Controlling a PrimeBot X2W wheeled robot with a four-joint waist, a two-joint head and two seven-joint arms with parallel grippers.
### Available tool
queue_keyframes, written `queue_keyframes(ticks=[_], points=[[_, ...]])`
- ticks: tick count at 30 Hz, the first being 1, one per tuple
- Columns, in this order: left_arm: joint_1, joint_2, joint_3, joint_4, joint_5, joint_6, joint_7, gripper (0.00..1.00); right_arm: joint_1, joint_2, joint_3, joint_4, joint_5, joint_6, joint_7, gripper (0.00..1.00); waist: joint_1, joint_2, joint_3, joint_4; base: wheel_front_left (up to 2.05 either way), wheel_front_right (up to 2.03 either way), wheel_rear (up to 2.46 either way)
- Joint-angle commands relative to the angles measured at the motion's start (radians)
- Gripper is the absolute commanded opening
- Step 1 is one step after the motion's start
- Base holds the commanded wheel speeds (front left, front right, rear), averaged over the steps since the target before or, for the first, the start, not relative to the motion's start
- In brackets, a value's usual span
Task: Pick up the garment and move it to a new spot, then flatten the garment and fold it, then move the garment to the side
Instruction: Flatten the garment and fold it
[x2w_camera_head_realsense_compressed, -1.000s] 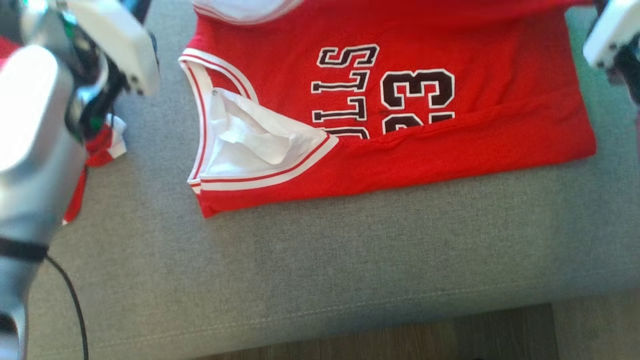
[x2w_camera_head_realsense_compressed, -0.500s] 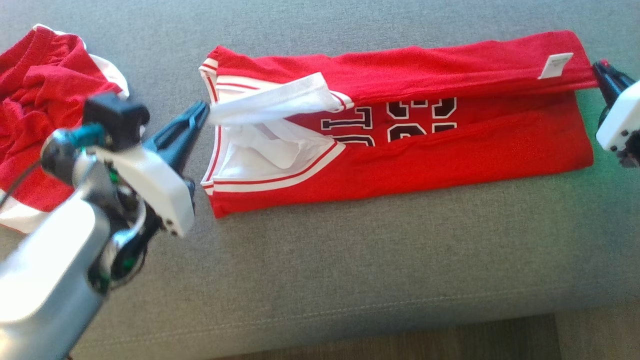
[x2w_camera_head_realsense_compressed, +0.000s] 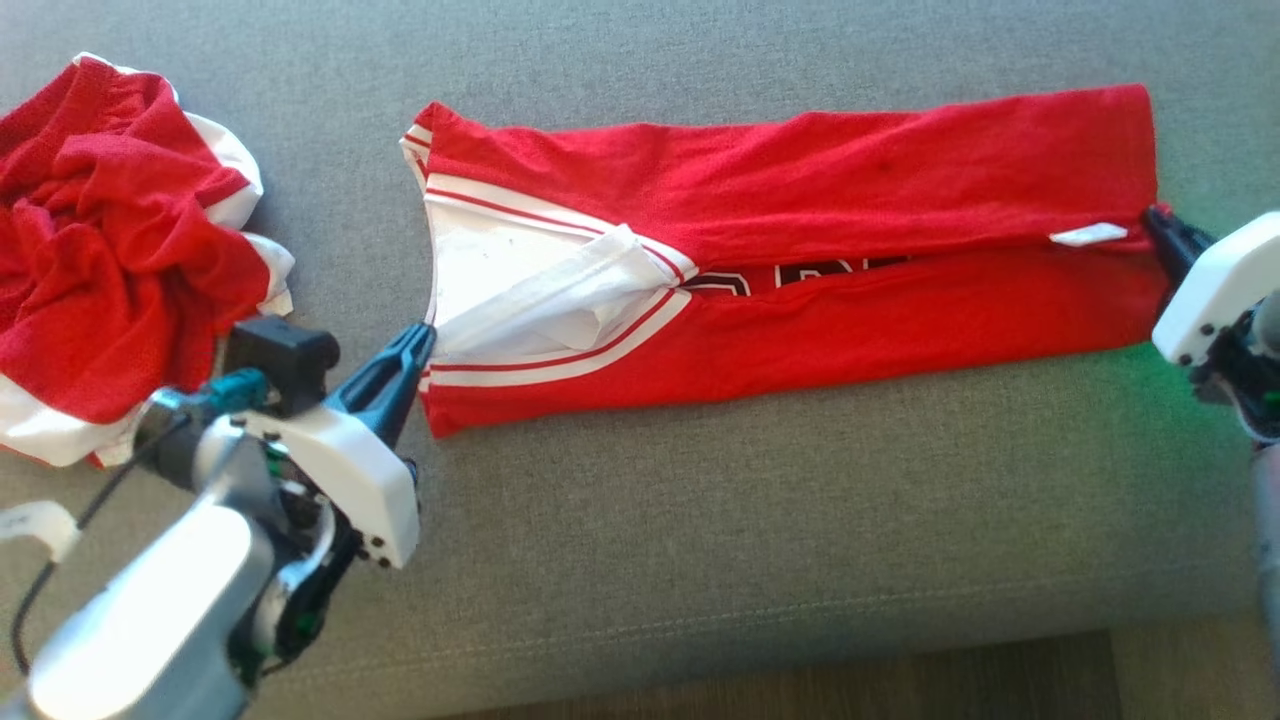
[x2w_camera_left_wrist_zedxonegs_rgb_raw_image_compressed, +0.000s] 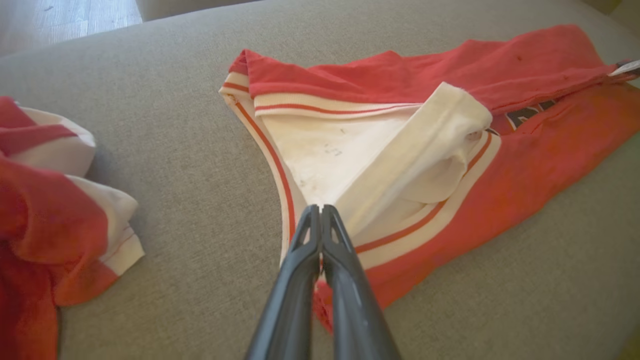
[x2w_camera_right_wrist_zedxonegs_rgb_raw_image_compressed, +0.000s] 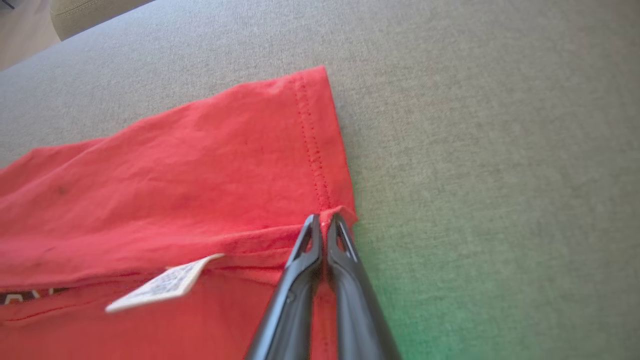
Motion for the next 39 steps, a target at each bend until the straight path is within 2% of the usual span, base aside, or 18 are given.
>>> queue_keyframes(ticks=[1, 2, 3, 4, 5, 10, 14, 18, 23, 27, 35, 39], points=[[-0.005, 0.008, 0.033, -0.004, 0.007, 0.013, -0.028, 0.00, 0.023, 0.007, 0.001, -0.030, -0.008, 0.000, -0.001, 0.23, 0.0001, -0.0001, -0.012, -0.003, 0.00, 0.00, 0.00], [-0.005, 0.008, 0.033, -0.004, 0.007, 0.013, -0.028, 0.00, 0.023, 0.007, 0.001, -0.030, -0.008, 0.000, -0.001, 0.23, 0.0001, -0.0001, -0.012, -0.003, 0.00, 0.00, 0.00], [0.002, -0.003, 0.030, 0.006, 0.007, 0.017, -0.038, 0.28, 0.028, 0.014, -0.006, -0.030, -0.013, 0.000, -0.012, 0.80, 0.0001, -0.0001, -0.018, -0.004, 0.00, 0.00, 0.00], [0.007, -0.014, 0.030, 0.014, 0.009, 0.023, -0.053, 0.82, 0.032, 0.021, -0.016, -0.033, -0.018, 0.000, -0.031, 1.00, 0.0001, -0.0001, -0.024, -0.005, 0.00, 0.00, 0.00], [0.013, -0.027, 0.033, 0.024, 0.011, 0.034, -0.073, 1.00, 0.037, 0.030, -0.025, -0.037, -0.022, 0.000, -0.056, 1.00, 0.0001, -0.0001, -0.033, -0.006, 0.00, 0.00, 0.00], [0.061, -0.084, 0.047, 0.066, 0.034, 0.104, -0.179, 1.00, 0.086, 0.076, -0.040, -0.102, -0.084, 0.000, -0.237, 1.00, 0.0001, -0.0001, -0.081, -0.012, 0.00, 0.00, 0.00], [0.122, -0.131, 0.084, 0.090, 0.078, 0.208, -0.310, 1.00, 0.159, 0.160, -0.076, -0.136, -0.139, 0.000, -0.388, 1.00, 0.0001, -0.0001, -0.127, -0.011, 0.00, 0.00, 0.00], [0.187, -0.177, 0.125, 0.090, 0.168, 0.307, -0.361, 1.00, 0.211, 0.221, -0.123, -0.097, -0.164, 0.000, -0.444, 1.00, 0.0001, -0.0001, -0.169, 0.005, 0.00, 0.00, 0.00], [0.279, -0.244, 0.179, -0.051, 0.408, 0.378, -0.364, 1.00, 0.180, 0.243, -0.228, 0.000, -0.160, 0.000, -0.432, 1.00, 0.0001, -0.0001, -0.208, 0.045, 0.00, 0.00, 0.00], [0.370, -0.290, 0.172, -0.078, 0.500, 0.383, -0.364, 1.00, 0.121, 0.228, -0.320, 0.084, -0.243, 0.000, -0.388, 1.00, 0.0001, -0.0001, -0.228, 0.085, 0.00, 0.00, 0.00], [0.420, -0.353, 0.182, -0.054, 0.557, 0.330, -0.364, 1.00, 0.011, 0.148, -0.456, 0.227, -0.444, 0.000, -0.316, 1.00, 0.0001, -0.0001, -0.231, 0.153, 0.00, 0.00, 0.00], [0.423, -0.374, 0.194, -0.042, 0.572, 0.303, -0.364, 1.00, -0.021, 0.111, -0.488, 0.296, -0.553, 0.000, -0.279, 1.00, 0.0001, -0.0001, -0.221, 0.167, 0.00, 0.00, 0.00]])
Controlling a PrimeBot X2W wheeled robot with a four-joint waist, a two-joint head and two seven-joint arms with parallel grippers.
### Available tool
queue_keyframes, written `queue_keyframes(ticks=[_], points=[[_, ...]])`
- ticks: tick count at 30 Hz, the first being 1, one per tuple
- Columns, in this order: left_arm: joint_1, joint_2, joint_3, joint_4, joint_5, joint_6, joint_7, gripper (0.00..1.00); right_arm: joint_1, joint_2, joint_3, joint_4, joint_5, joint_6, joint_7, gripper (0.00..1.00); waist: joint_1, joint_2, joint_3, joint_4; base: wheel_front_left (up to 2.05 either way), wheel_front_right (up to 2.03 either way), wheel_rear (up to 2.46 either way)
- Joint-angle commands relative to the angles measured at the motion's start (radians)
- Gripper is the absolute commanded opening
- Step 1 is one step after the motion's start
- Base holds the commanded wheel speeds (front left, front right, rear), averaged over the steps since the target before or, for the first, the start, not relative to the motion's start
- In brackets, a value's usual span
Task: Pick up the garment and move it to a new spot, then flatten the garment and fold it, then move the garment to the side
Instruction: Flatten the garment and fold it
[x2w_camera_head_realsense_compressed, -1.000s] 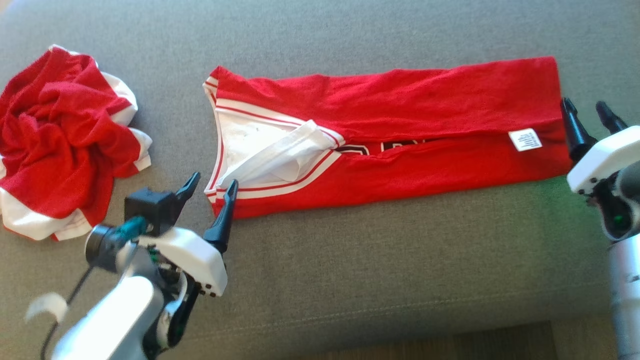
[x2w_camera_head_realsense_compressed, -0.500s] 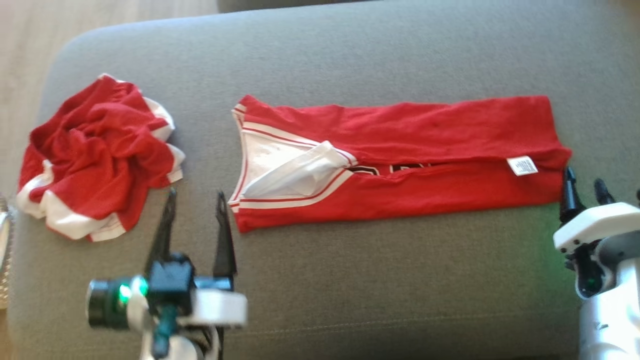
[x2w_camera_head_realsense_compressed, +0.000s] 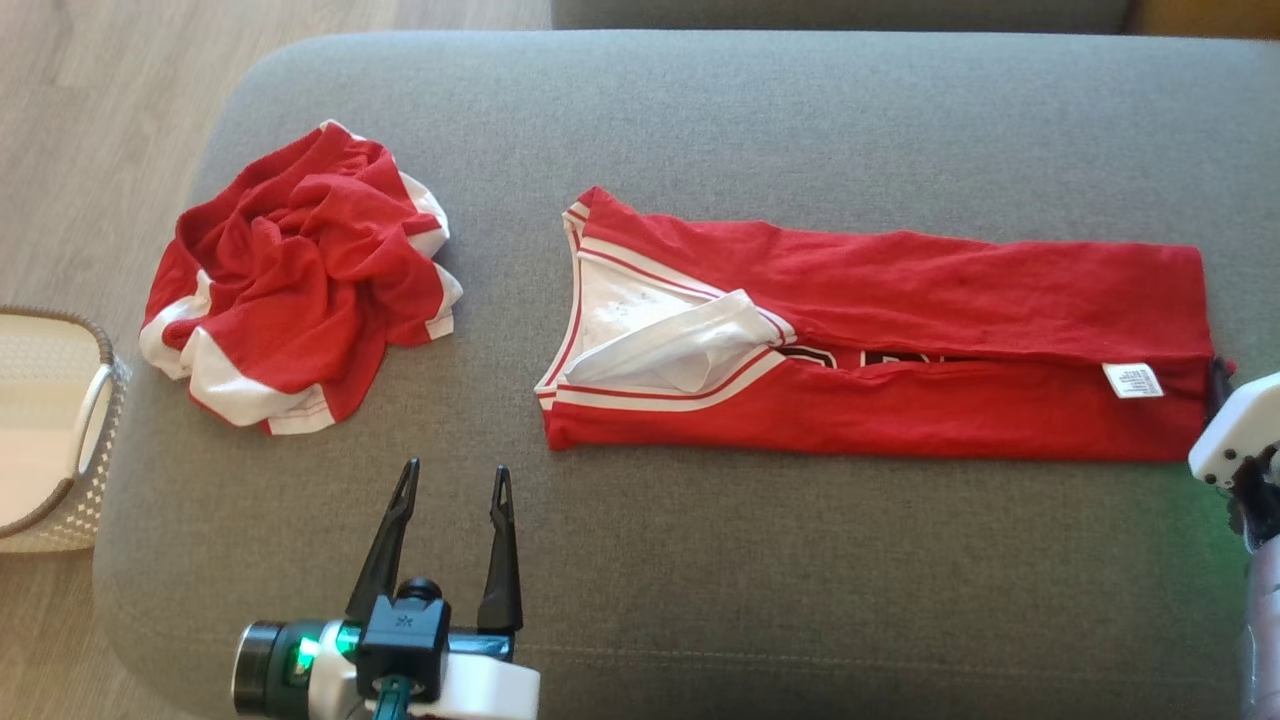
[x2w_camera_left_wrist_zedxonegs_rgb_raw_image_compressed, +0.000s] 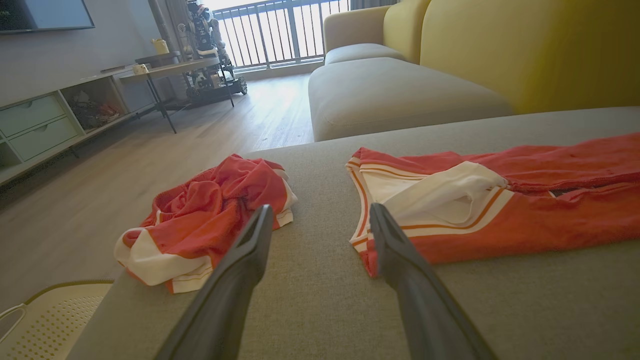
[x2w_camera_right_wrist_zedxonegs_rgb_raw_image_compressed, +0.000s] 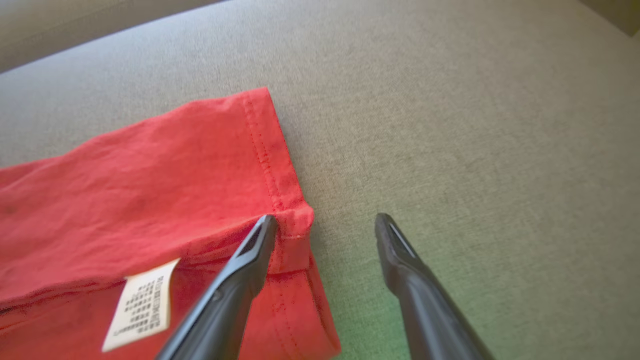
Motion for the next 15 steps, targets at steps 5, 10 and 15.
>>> queue_keyframes(ticks=[5, 10, 15], points=[[-0.039, -0.021, 0.066, -0.020, 0.024, -0.033, -0.010, 1.00, -0.096, -0.022, -0.016, 0.043, -0.088, 0.000, 0.018, 1.00, 0.0001, -0.0001, 0.027, 0.005, 0.00, 0.00, 0.00], [-0.050, -0.030, 0.079, -0.015, 0.040, -0.056, -0.010, 1.00, -0.125, -0.023, -0.055, 0.094, -0.150, 0.000, 0.039, 1.00, 0.0001, -0.0001, 0.035, 0.002, 0.00, 0.00, 0.00], [-0.047, -0.041, 0.097, -0.014, 0.051, -0.071, -0.010, 1.00, -0.150, 0.008, -0.083, 0.165, -0.195, 0.000, 0.073, 1.00, 0.0001, -0.0001, 0.032, -0.011, 0.00, 0.00, 0.00]])
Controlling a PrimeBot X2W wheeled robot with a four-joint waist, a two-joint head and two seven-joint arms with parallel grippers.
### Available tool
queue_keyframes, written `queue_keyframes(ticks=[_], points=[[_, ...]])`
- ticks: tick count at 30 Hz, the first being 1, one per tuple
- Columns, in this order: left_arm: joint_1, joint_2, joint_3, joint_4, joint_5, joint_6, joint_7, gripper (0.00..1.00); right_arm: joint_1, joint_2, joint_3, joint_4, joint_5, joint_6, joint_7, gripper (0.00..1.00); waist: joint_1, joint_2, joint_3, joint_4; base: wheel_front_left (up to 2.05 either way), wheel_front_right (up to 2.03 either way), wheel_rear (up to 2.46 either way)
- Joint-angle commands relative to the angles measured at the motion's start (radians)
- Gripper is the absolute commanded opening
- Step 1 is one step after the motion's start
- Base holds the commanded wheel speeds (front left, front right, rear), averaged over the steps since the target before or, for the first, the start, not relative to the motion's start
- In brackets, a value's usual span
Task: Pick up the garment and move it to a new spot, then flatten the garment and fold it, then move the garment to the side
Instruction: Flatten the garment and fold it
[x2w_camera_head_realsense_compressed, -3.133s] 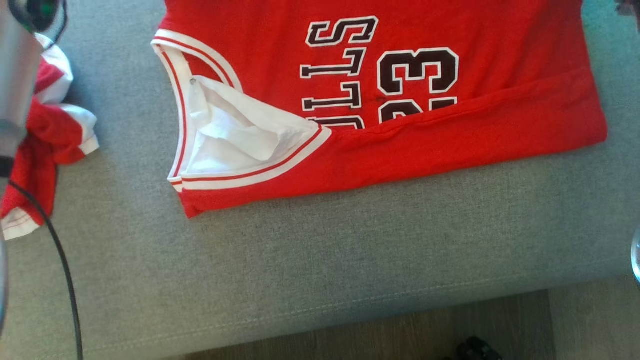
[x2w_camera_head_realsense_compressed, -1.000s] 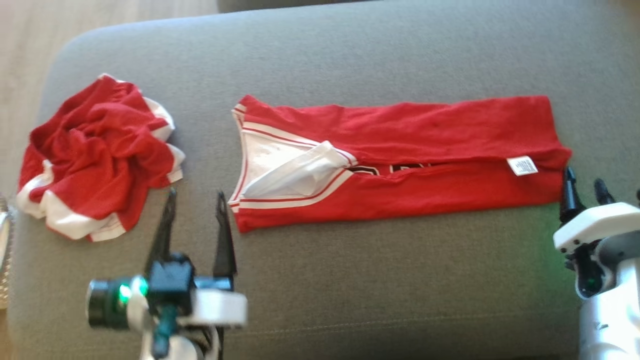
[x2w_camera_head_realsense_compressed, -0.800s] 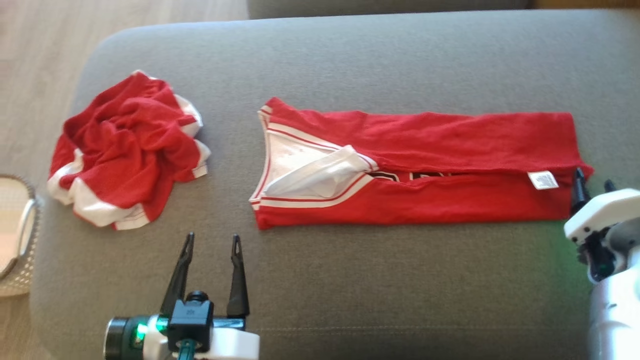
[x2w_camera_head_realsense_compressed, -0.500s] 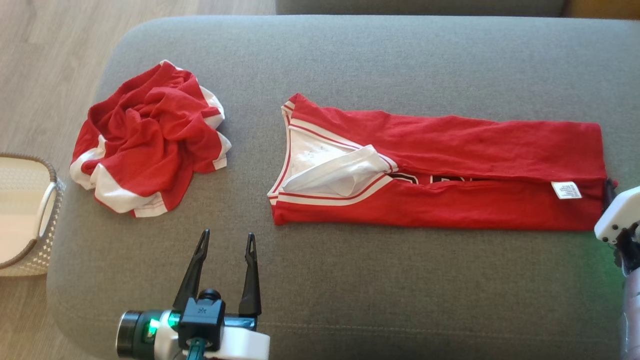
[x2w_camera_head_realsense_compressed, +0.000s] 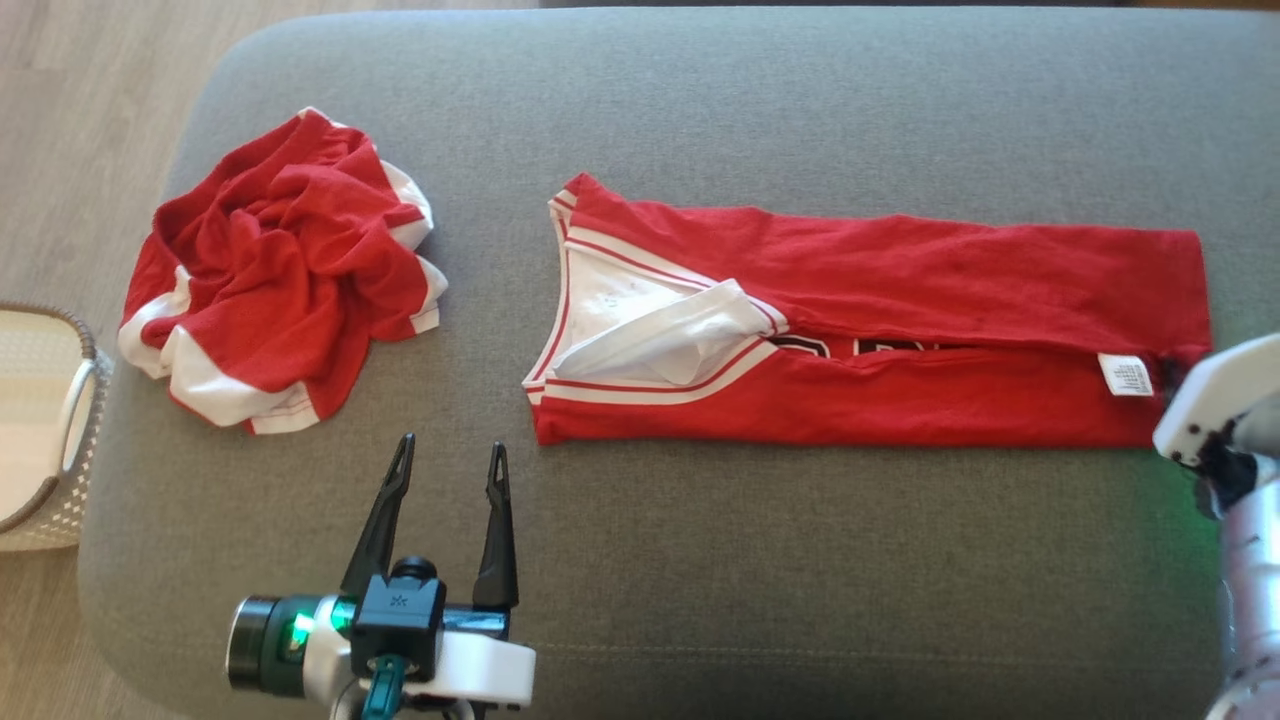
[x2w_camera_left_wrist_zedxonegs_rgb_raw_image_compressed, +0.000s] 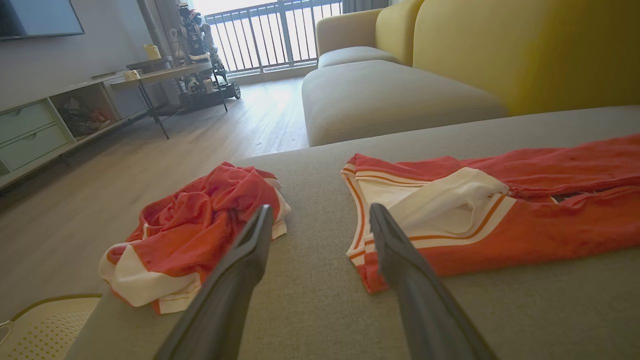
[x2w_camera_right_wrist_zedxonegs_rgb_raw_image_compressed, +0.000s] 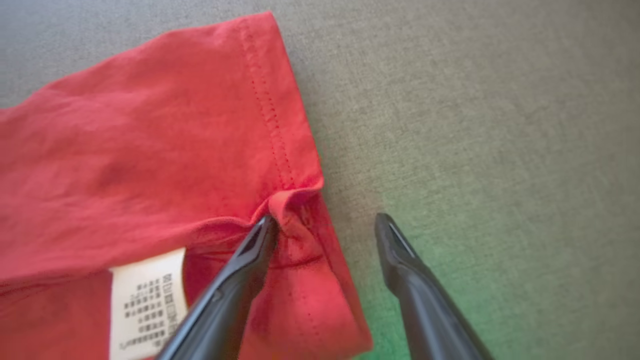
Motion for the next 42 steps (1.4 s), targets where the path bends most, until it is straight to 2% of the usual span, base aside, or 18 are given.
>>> queue_keyframes(ticks=[1, 2, 3, 6, 13, 20, 26, 31, 37, 42], points=[[-0.030, -0.006, 0.043, -0.030, 0.010, -0.008, -0.010, 1.00, -0.033, 0.021, 0.016, 0.011, -0.010, 0.000, 0.021, 1.00, 0.0001, -0.0001, 0.002, -0.007, 0.00, 0.00, 0.00], [-0.030, -0.008, 0.046, -0.030, 0.012, -0.010, -0.010, 1.00, -0.041, 0.027, 0.014, 0.026, -0.007, 0.000, 0.029, 0.98, 0.0001, -0.0001, 0.003, -0.009, 0.00, 0.00, 0.00], [-0.030, -0.011, 0.048, -0.030, 0.015, -0.013, -0.010, 1.00, -0.047, 0.032, 0.013, 0.040, -0.004, 0.000, 0.034, 0.87, 0.0001, -0.0001, 0.004, -0.011, 0.00, 0.00, 0.00], [-0.032, -0.019, 0.054, -0.030, 0.020, -0.021, -0.010, 1.00, -0.063, 0.036, 0.020, 0.076, 0.004, 0.000, 0.042, 0.00, 0.0001, -0.0001, 0.007, -0.015, 0.00, 0.00, 0.00], [-0.031, -0.031, 0.068, -0.035, 0.027, -0.034, -0.010, 1.00, -0.086, 0.017, 0.024, 0.102, 0.029, 0.000, -0.014, 0.00, 0.0001, -0.0001, 0.018, -0.021, 0.00, 0.00, 0.00], [-0.040, -0.033, 0.088, -0.037, 0.034, -0.061, -0.010, 1.00, -0.133, -0.023, -0.005, 0.057, 0.017, 0.000, -0.097, 0.00, 0.0001, -0.0001, 0.041, -0.078, 0.00, 0.00, 0.00], [-0.058, -0.037, 0.092, -0.036, 0.049, -0.072, -0.010, 1.00, -0.193, -0.046, 0.037, 0.025, -0.032, 0.000, -0.110, 0.00, 0.0001, -0.0001, 0.043, -0.138, 0.00, 0.00, 0.00], [-0.055, -0.046, 0.093, -0.028, 0.050, -0.073, -0.010, 1.00, -0.232, -0.088, 0.071, -0.006, -0.058, 0.000, -0.114, 0.00, 0.0001, -0.0001, 0.036, -0.159, 0.00, 0.00, 0.00], [-0.048, -0.051, 0.105, -0.013, 0.041, -0.078, -0.010, 1.00, -0.298, -0.031, 0.137, 0.010, -0.005, 0.000, -0.119, 0.00, 0.0001, -0.0001, 0.016, -0.144, 0.00, 0.00, 0.00], [-0.027, -0.056, 0.112, -0.002, 0.039, -0.079, -0.010, 1.00, -0.354, 0.072, 0.266, 0.046, 0.101, 0.000, -0.132, 0.00, 0.0001, -0.0001, -0.024, -0.116, 0.00, 0.00, 0.00]])
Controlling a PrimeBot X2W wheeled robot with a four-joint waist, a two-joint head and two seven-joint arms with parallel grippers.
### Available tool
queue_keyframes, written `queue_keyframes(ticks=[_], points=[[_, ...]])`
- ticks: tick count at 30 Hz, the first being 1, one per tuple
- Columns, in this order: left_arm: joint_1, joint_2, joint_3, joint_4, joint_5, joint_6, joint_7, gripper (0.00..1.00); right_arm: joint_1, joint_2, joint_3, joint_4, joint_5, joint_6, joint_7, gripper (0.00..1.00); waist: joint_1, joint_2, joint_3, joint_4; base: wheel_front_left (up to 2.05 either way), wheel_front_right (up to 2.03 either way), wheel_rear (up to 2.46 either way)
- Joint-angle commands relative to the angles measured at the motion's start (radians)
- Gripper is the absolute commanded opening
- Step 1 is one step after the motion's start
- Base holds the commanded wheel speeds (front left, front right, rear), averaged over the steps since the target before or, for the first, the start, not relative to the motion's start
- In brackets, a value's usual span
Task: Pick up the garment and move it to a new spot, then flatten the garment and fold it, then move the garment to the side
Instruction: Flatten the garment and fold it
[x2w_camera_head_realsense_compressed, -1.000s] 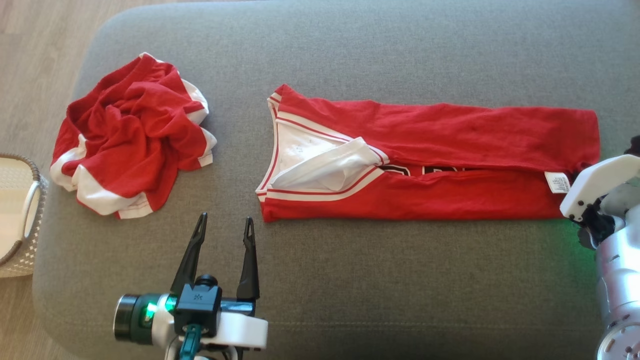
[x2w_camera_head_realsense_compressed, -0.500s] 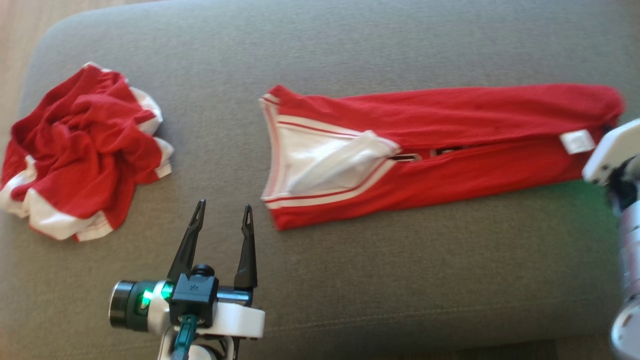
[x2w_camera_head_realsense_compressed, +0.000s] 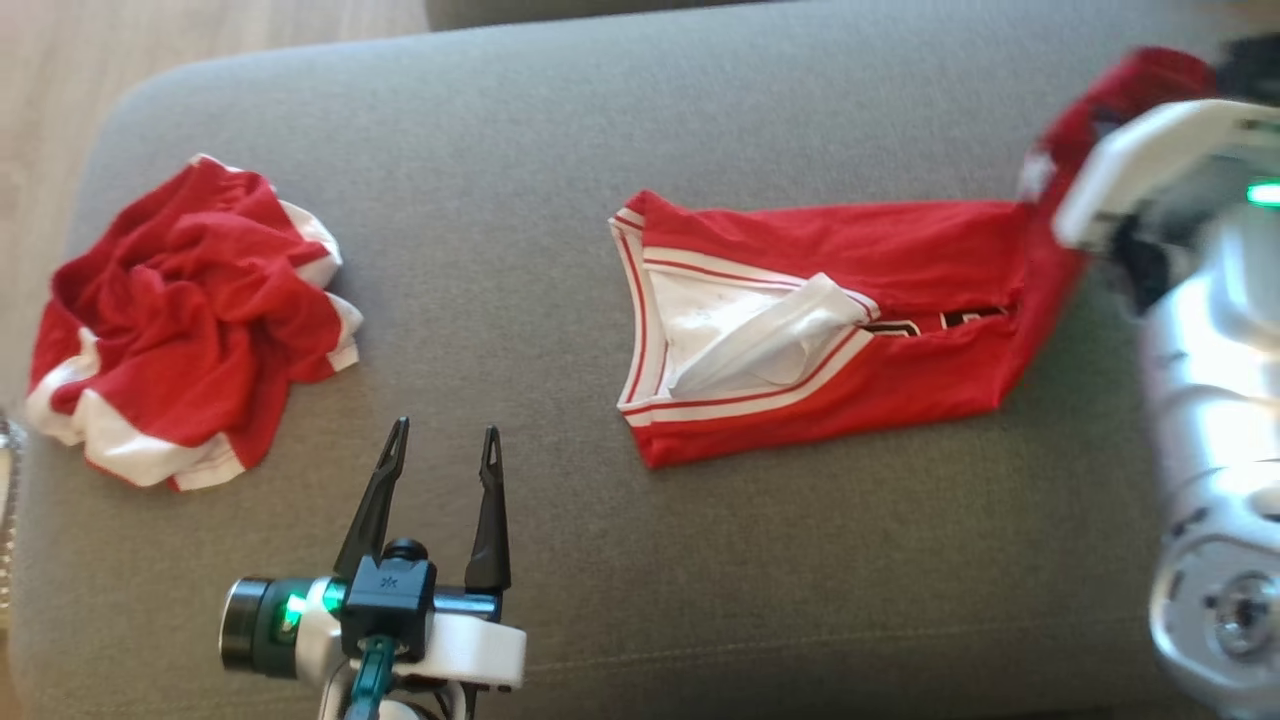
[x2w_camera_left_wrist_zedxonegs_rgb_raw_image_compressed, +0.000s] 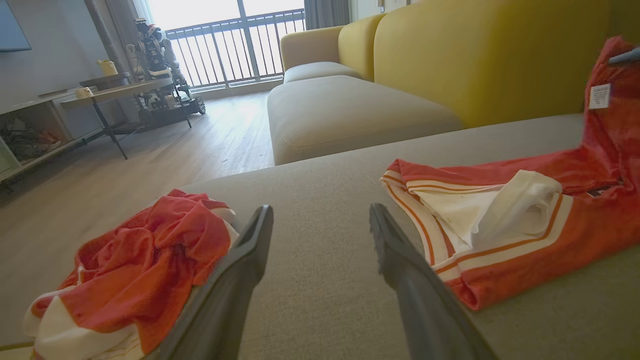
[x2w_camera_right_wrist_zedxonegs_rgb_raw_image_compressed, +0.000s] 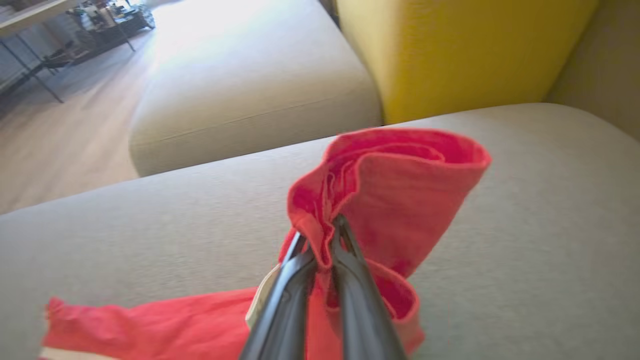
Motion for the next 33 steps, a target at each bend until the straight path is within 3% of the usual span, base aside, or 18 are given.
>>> queue_keyframes(ticks=[1, 5, 7, 10, 14, 18, 26, 31, 32, 33], points=[[-0.013, -0.006, 0.037, -0.030, -0.004, -0.001, -0.009, 1.00, -0.047, 0.016, 0.029, -0.023, 0.018, 0.000, -0.003, 0.00, 0.0000, 0.0000, -0.017, 0.016, 0.00, 0.00, 0.00], [0.004, -0.006, 0.039, -0.026, -0.003, -0.007, -0.009, 1.00, -0.062, 0.047, 0.197, 0.017, 0.182, 0.000, 0.007, 0.00, 0.0000, 0.0000, -0.046, 0.044, 0.00, 0.00, 0.00], [0.007, -0.006, 0.036, -0.022, -0.003, -0.015, -0.009, 1.00, -0.062, 0.048, 0.345, 0.031, 0.343, 0.000, 0.017, 0.00, 0.0000, 0.0000, -0.055, 0.066, 0.00, 0.00, 0.00], [0.010, -0.006, 0.037, -0.021, -0.001, -0.020, -0.009, 1.00, 0.018, 0.049, 0.578, -0.079, 0.581, 0.000, 0.061, 0.00, 0.0000, 0.0000, -0.061, 0.089, 0.00, 0.00, 0.00], [0.017, -0.007, 0.037, -0.020, 0.001, -0.025, -0.009, 1.00, 0.155, 0.049, 0.758, -0.242, 0.745, 0.000, 0.112, 0.00, 0.0000, 0.0000, -0.065, 0.119, 0.00, 0.00, 0.00], [0.020, -0.008, 0.036, -0.021, 0.004, -0.031, -0.009, 1.00, 0.253, 0.049, 0.817, -0.338, 0.780, 0.000, 0.153, 0.00, 0.0000, 0.0000, -0.061, 0.151, 0.00, 0.00, 0.00], [0.029, -0.016, 0.049, -0.026, -0.001, -0.030, -0.009, 1.00, 0.398, 0.049, 0.746, -0.497, 0.721, 0.000, 0.230, 0.00, 0.0000, 0.0000, -0.050, 0.152, 0.00, 0.00, 0.00], [0.018, -0.021, 0.043, -0.022, 0.006, -0.041, -0.009, 1.00, 0.474, 0.049, 0.766, -0.596, 0.767, 0.000, 0.280, 0.00, 0.0000, 0.0000, -0.055, 0.147, 0.00, 0.00, 0.00], [0.017, -0.020, 0.045, -0.020, 0.006, -0.042, -0.009, 1.00, 0.485, 0.049, 0.774, -0.614, 0.776, 0.000, 0.283, 0.07, 0.0000, 0.0000, -0.057, 0.146, 0.00, 0.00, 0.00], [0.017, -0.020, 0.046, -0.019, 0.007, -0.043, -0.009, 1.00, 0.494, 0.049, 0.783, -0.634, 0.787, 0.000, 0.280, 0.45, 0.0000, 0.0000, -0.058, 0.144, 0.00, 0.00, 0.00]])
